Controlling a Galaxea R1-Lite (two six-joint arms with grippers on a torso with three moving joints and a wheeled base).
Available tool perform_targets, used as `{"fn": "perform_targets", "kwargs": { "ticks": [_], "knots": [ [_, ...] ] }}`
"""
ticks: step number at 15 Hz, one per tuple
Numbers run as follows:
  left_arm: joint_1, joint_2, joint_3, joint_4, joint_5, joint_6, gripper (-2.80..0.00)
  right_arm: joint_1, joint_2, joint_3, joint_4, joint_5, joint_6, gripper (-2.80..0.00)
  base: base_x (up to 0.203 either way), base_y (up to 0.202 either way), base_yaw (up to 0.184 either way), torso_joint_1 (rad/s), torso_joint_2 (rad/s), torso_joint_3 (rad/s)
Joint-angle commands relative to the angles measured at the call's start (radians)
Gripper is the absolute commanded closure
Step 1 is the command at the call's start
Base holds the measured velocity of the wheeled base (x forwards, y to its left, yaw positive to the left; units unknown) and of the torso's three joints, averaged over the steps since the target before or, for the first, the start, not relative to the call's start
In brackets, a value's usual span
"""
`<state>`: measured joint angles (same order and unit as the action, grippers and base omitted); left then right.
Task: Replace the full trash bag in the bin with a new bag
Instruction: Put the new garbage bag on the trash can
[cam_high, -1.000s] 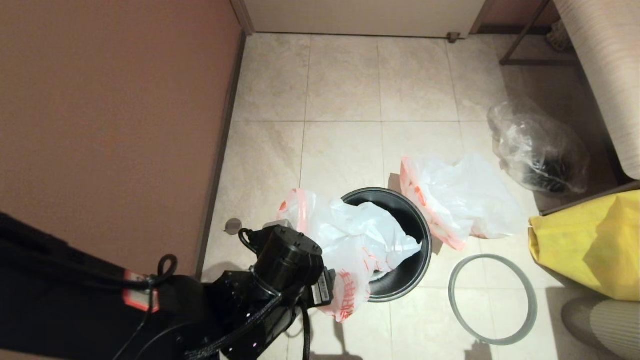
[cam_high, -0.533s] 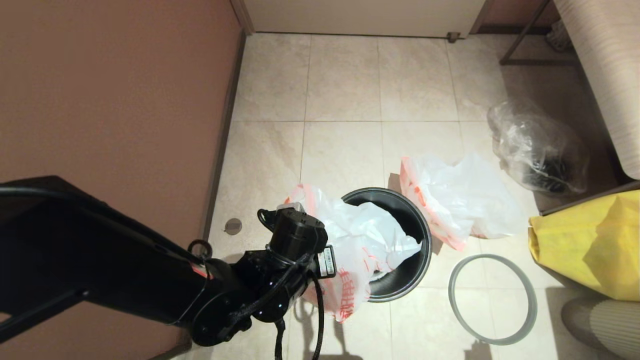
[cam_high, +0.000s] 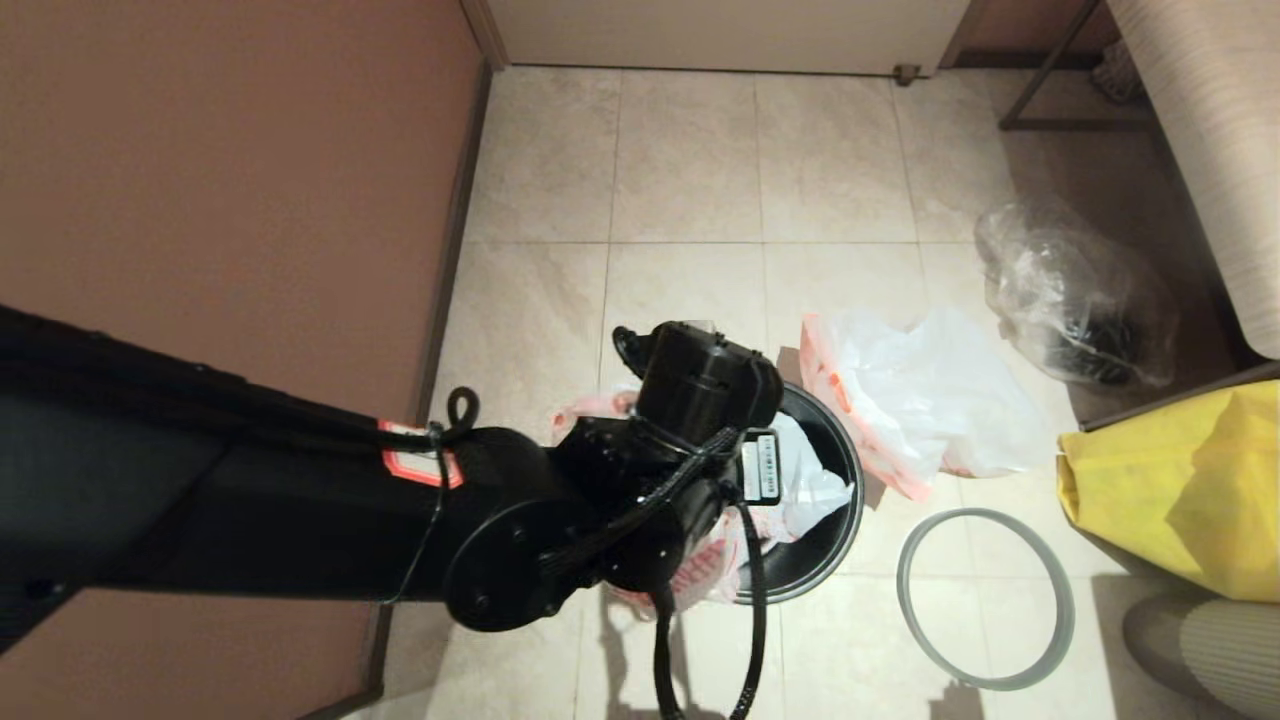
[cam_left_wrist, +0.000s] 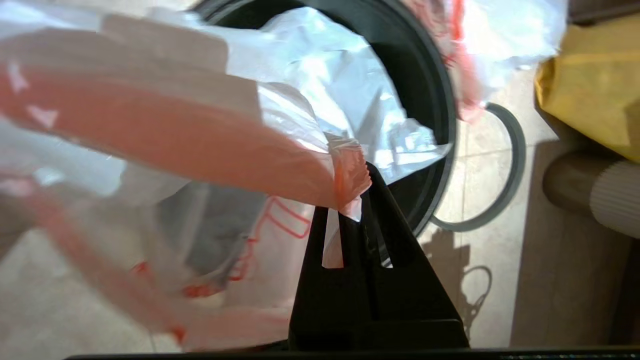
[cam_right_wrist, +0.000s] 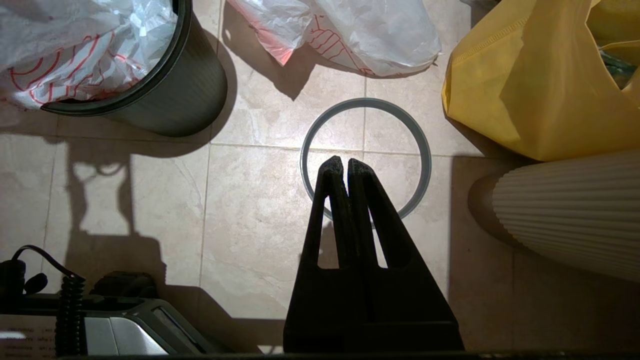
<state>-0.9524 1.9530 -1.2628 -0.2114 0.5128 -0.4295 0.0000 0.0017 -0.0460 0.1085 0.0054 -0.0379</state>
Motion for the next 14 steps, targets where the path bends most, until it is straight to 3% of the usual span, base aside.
{"fn": "perform_targets", "kwargs": {
  "ticks": [1,5,9,10,11,14],
  "knots": [
    [-0.029,0.101,-0.119,0.031,0.004,0.015,0.00,0.000,0.001,0.000,0.002,0.001,0.000,0.00,0.000,0.000,0.000,0.000,0.00,0.000],
    [-0.069,0.286,-0.363,0.075,0.015,0.106,0.00,0.000,0.001,0.000,0.002,0.001,0.000,0.00,0.000,0.000,0.000,0.000,0.00,0.000],
    [-0.128,0.410,-0.692,0.212,0.041,0.181,0.00,0.000,0.001,0.000,0.001,0.001,0.000,0.00,0.000,0.000,0.000,0.000,0.00,0.000],
    [-0.152,0.443,-0.719,0.205,0.034,0.278,0.00,0.000,0.001,0.000,0.002,0.001,0.000,0.00,0.000,0.000,0.000,0.000,0.00,0.000],
    [-0.188,0.468,-0.716,0.150,0.038,0.332,0.00,0.000,0.001,0.000,0.002,0.001,0.000,0.00,0.000,0.000,0.000,0.000,0.00,0.000],
    [-0.212,0.508,-0.715,0.068,0.068,0.410,0.00,0.000,0.001,0.000,0.002,0.001,0.000,0.00,0.000,0.000,0.000,0.000,0.00,0.000]
  ]
}}
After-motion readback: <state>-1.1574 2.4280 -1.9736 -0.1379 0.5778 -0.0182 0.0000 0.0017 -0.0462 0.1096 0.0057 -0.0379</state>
